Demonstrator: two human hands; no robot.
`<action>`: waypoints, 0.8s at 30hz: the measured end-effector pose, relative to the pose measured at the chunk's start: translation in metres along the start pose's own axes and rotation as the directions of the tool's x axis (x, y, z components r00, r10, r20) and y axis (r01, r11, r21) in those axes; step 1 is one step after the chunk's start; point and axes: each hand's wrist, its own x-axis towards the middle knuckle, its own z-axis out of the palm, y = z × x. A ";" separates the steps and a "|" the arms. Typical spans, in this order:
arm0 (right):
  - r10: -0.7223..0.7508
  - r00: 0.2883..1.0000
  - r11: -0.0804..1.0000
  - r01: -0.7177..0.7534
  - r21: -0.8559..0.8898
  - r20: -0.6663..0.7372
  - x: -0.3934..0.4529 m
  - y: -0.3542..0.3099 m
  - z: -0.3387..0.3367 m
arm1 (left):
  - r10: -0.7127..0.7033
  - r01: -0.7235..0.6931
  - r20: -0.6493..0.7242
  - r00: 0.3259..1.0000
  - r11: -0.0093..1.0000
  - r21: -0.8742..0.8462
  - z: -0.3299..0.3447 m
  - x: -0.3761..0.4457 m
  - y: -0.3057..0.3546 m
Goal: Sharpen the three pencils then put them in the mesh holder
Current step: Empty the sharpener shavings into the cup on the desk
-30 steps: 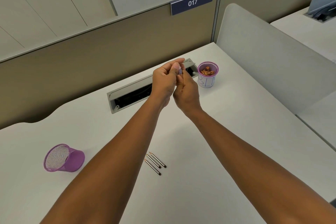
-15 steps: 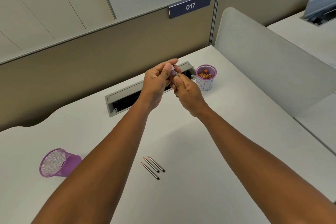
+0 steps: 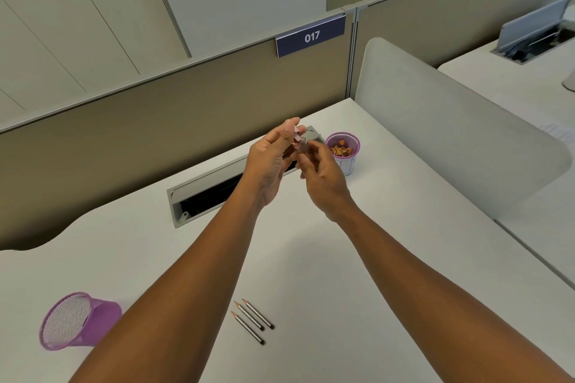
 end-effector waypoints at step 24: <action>0.110 0.985 0.988 -0.122 -0.089 -0.129 0.078 0.047 -0.071 | -0.174 0.173 -0.006 0.985 0.978 -0.116 0.063 0.102 -0.048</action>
